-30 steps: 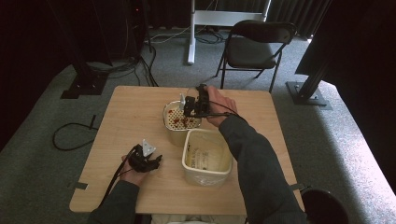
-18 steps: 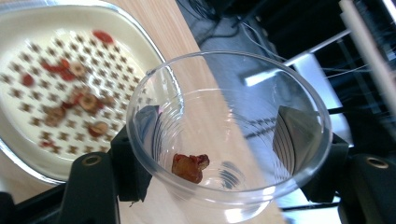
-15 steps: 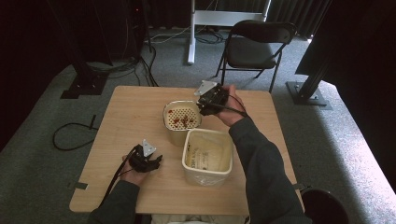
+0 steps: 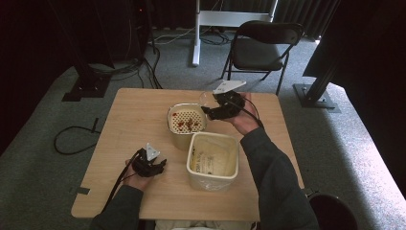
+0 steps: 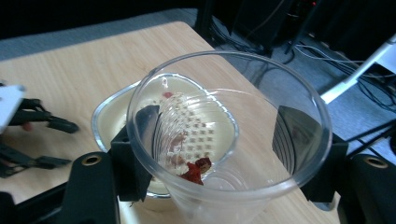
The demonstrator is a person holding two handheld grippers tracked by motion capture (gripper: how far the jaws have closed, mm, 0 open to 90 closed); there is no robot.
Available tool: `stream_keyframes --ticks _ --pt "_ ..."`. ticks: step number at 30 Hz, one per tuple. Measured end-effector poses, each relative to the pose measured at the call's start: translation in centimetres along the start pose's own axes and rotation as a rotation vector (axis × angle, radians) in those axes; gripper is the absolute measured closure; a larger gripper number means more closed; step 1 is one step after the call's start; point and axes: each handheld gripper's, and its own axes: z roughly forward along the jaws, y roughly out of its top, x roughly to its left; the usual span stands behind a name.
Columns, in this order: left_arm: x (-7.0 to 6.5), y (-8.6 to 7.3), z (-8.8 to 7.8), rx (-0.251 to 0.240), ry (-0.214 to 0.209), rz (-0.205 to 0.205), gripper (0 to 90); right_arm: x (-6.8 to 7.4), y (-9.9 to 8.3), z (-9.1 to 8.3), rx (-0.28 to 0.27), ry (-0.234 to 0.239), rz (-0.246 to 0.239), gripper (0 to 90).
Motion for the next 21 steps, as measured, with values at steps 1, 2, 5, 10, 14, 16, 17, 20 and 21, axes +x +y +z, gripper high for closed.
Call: stream_keyframes --ticks 1,2,5,10,14,16,17,20,21 --pt "0.0 0.0 0.0 0.000 0.000 -0.001 42.1 0.1 0.0 -0.2 -0.008 0.011 0.005 32.4" --pt "0.0 0.0 0.0 0.000 -0.001 -0.001 42.1 0.2 -0.1 -0.4 -0.015 0.023 0.018 32.4" --pt "0.0 0.0 0.0 0.002 -0.002 0.000 42.1 0.6 -0.3 -1.3 -0.046 0.065 0.038 32.6" --pt "0.0 0.0 0.0 0.001 -0.004 -0.004 42.1 1.0 -0.5 -2.7 -0.077 0.132 0.079 32.6" --pt "0.0 0.0 0.0 -0.002 -0.004 -0.007 42.1 1.7 -0.3 -3.7 -0.092 0.161 0.082 32.5" --pt "0.0 0.0 0.0 -0.001 -0.004 -0.006 42.1 2.1 -0.3 -4.3 -0.102 0.185 0.080 32.4" --pt "0.0 0.0 0.0 0.000 -0.005 -0.004 42.1 2.3 -0.3 -4.5 -0.109 0.192 0.075 32.4" --pt "0.0 0.0 0.0 0.002 -0.005 -0.002 42.1 2.9 -0.4 -5.1 -0.131 0.237 0.082 32.1" --pt "0.0 0.0 0.0 0.001 -0.005 -0.001 42.1 3.2 -0.6 -5.3 -0.137 0.253 0.084 32.0"
